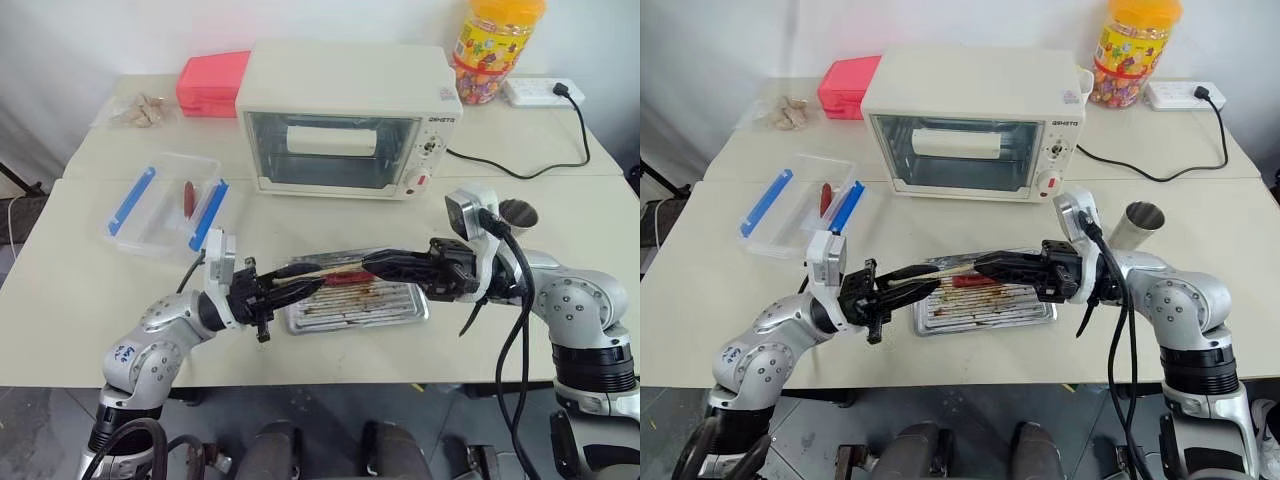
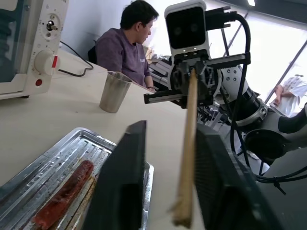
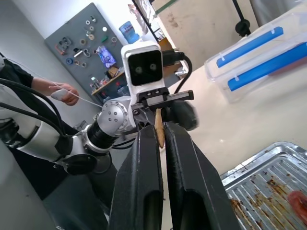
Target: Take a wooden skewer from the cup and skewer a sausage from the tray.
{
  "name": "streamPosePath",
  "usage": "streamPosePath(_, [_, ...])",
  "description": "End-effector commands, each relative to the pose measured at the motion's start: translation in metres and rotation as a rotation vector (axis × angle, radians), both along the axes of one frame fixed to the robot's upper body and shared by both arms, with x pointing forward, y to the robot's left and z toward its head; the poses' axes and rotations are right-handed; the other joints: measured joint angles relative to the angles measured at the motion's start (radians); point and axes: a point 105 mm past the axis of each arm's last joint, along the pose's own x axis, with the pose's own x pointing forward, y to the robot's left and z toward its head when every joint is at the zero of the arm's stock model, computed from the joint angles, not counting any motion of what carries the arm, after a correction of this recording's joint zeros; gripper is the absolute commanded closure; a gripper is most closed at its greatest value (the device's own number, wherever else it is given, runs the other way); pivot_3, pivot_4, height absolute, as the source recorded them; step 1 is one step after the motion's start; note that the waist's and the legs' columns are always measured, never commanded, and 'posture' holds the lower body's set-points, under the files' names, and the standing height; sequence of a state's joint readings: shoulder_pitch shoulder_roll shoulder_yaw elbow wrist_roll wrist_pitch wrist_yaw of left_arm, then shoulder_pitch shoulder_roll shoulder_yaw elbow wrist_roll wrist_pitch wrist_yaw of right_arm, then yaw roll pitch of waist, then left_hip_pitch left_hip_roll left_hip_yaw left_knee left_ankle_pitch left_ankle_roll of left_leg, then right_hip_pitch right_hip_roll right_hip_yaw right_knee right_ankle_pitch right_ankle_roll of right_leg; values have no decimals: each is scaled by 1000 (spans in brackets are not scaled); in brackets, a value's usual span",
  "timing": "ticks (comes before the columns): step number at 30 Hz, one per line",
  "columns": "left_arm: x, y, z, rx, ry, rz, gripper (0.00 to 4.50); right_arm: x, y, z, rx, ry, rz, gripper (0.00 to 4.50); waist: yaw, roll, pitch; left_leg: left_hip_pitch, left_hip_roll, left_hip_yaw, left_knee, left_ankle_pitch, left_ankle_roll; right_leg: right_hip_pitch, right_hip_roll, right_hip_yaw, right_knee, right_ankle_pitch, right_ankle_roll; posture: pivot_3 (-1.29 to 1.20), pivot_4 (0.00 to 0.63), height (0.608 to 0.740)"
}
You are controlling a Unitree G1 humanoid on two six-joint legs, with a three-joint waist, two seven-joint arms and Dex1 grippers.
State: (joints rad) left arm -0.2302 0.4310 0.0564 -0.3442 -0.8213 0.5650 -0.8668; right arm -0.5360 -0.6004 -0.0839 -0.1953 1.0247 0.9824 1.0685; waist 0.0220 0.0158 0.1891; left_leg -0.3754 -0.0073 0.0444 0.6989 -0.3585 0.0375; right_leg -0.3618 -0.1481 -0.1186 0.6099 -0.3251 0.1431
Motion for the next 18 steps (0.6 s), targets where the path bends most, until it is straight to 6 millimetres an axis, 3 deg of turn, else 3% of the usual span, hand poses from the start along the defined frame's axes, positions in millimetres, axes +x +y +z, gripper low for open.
streamPosePath(1, [-4, -2, 7, -16, -29, -5, 4424, -6, 2, 3, 3, -26, 28, 4500, 0, 0, 0, 0, 0, 0, 0, 0, 0, 0, 0, 0, 0, 0, 0, 0, 150, 740])
streamPosePath(14, [-4, 2, 7, -18, -23, 29, 4469, -3, -8, -6, -43, 51, 7, 4500, 0, 0, 0, 0, 0, 0, 0, 0, 0, 0, 0, 0, -1, 0, 0, 0, 150, 740])
streamPosePath(15, [-3, 4, 7, -20, -23, 42, 4500, -3, -9, -6, -42, 60, 5, 3905, 1, 0, 0, 0, 0, 0, 0, 0, 0, 0, 0, 0, -1, 0, 0, 0, 150, 740])
streamPosePath(18, [-3, 17, 3, 0, -27, 93, 4500, -6, -25, -12, -109, 25, -63, 3086, 2, 0, 0, 0, 0, 0, 0, 0, 0, 0, 0, 0, -1, 0, 0, 0, 150, 740])
